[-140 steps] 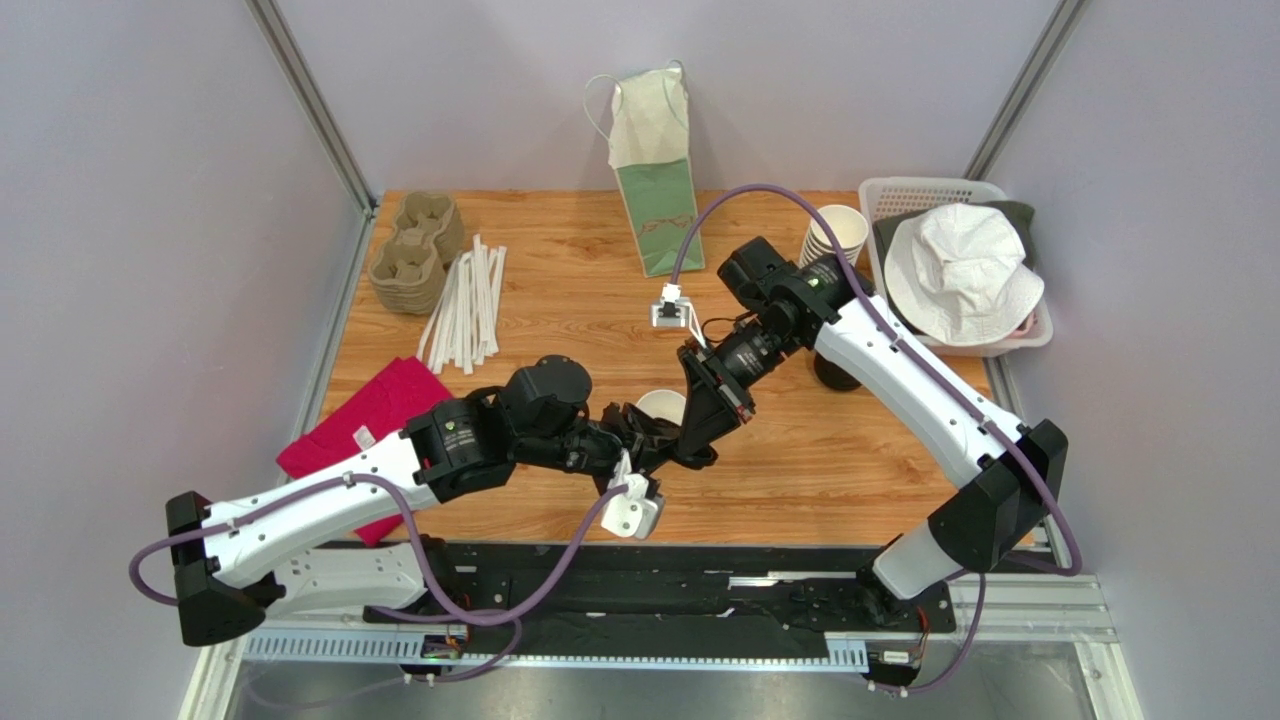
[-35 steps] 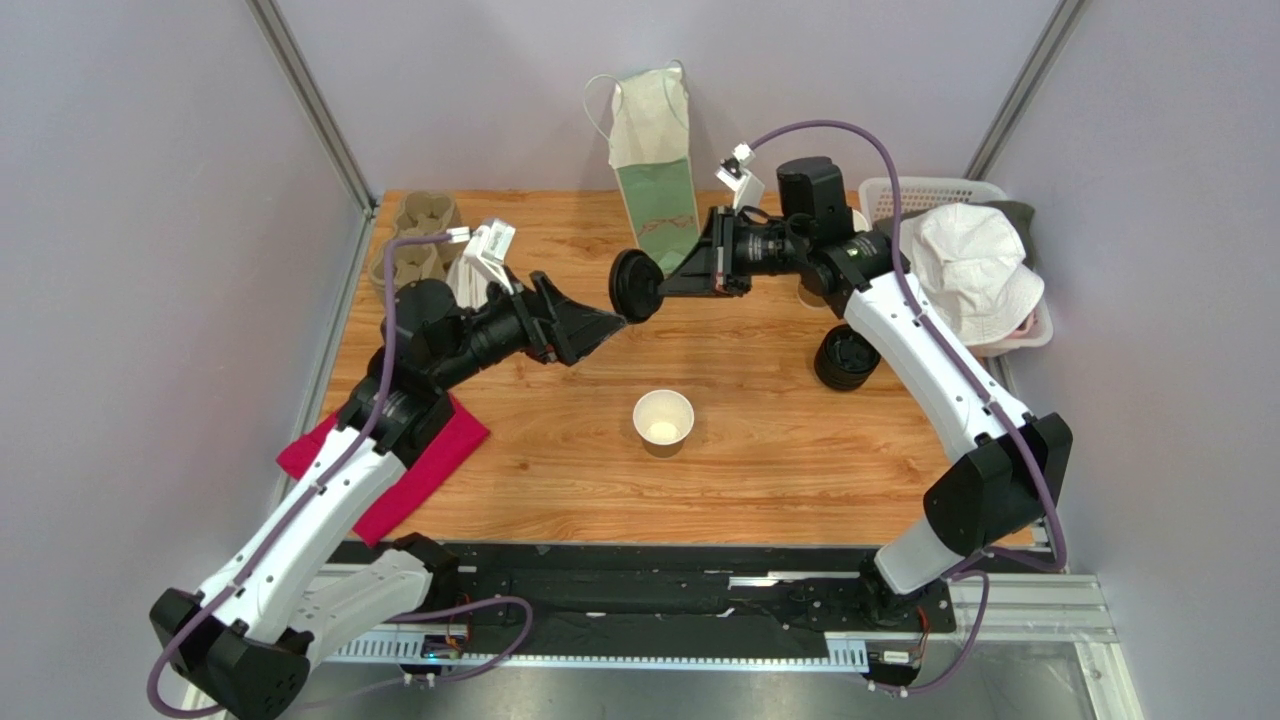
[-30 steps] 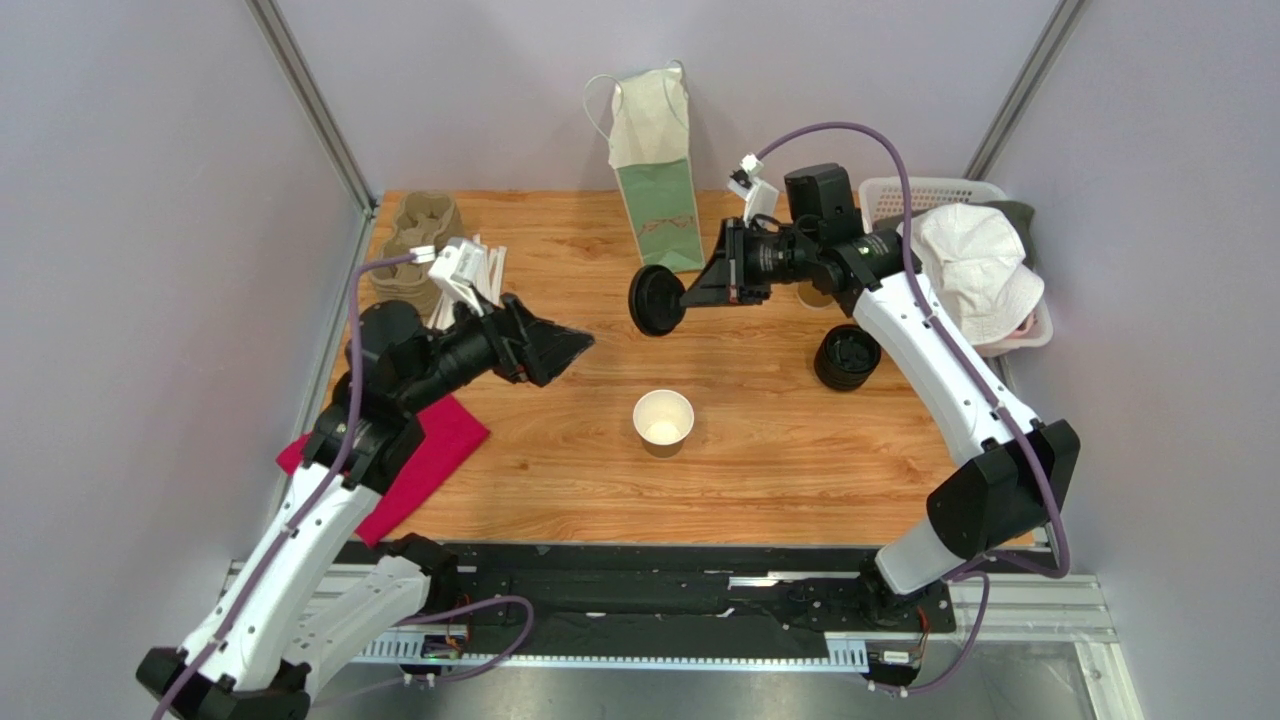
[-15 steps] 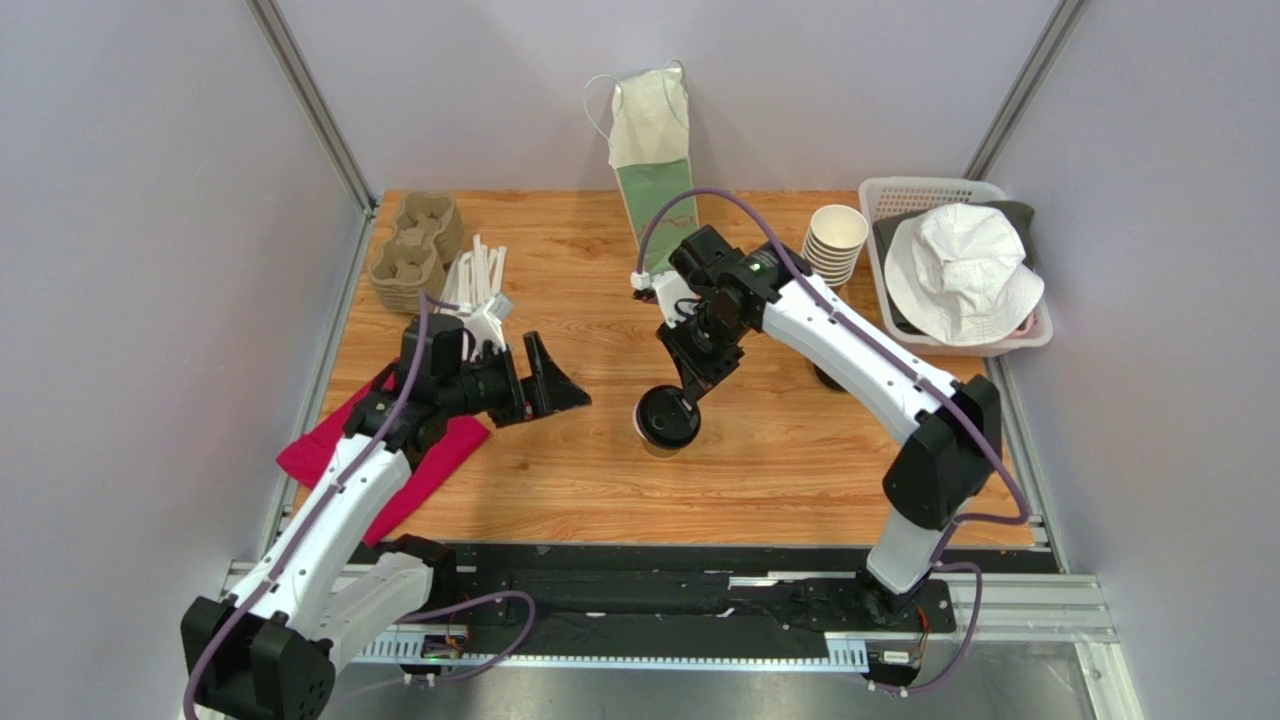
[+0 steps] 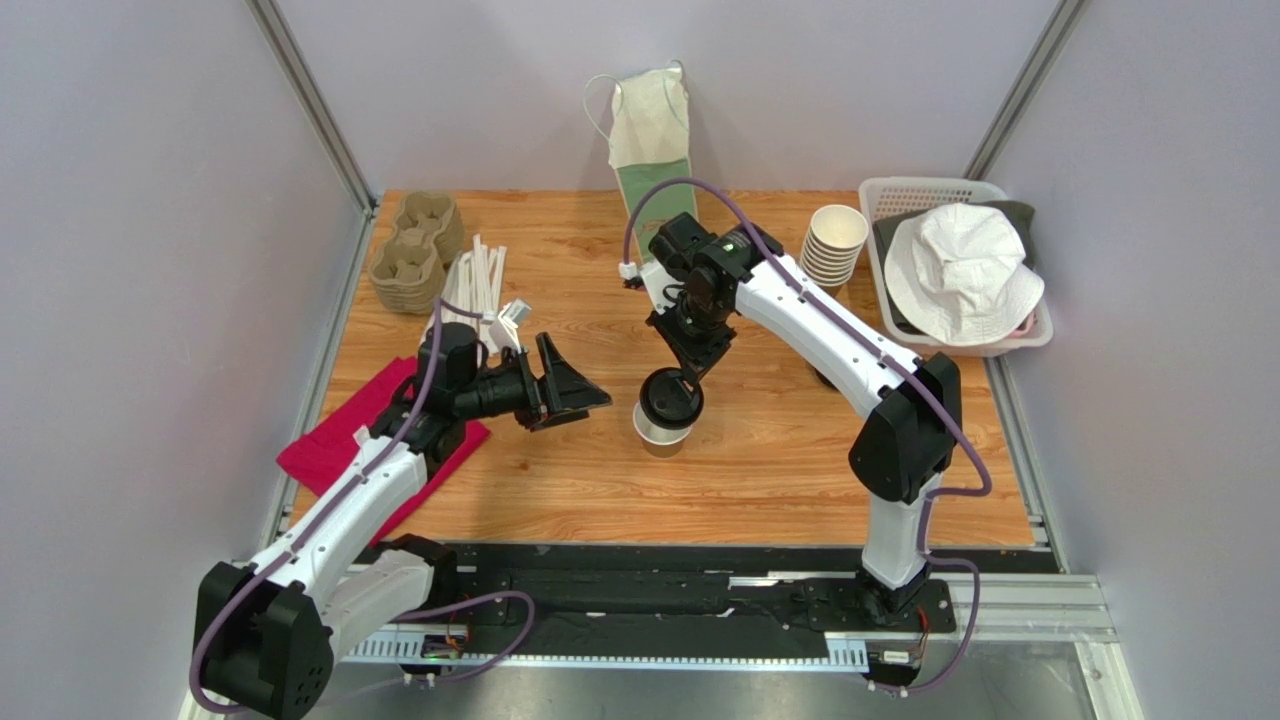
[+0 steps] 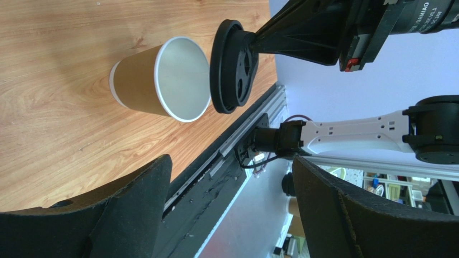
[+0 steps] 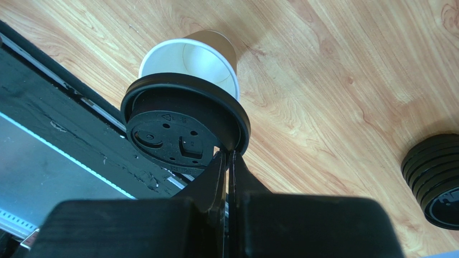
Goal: Pack the takeout coffee
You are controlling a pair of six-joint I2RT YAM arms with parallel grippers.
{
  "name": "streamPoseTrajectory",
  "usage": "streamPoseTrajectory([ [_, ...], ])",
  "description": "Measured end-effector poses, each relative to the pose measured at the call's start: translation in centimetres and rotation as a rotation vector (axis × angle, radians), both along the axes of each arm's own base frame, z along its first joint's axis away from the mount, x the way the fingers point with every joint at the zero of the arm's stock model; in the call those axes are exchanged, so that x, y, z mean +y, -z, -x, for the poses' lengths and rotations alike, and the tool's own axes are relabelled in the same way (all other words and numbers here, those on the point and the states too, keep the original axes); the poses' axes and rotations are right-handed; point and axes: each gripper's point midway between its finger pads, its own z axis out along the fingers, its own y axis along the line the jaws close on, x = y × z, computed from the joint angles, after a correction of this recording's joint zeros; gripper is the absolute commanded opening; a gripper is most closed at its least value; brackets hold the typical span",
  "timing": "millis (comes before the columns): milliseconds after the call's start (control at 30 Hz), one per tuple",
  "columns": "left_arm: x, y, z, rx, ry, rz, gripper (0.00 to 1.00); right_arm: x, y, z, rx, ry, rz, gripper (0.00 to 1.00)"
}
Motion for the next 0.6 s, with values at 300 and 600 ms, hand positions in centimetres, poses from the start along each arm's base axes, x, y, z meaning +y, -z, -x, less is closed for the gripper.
streamPoseTrajectory([
  [300,-0.5,1.0,-0.7,0.032,-0.014,0.03,0.6,1.2,1.1,0.5,-0.019,-0.049,0.061,0.0],
  [600,-0.6,1.0,-0.7,0.007,-0.008,0.044,0.58,1.2,2.3,-0.1,-0.034,-0.059,0.118,0.0],
])
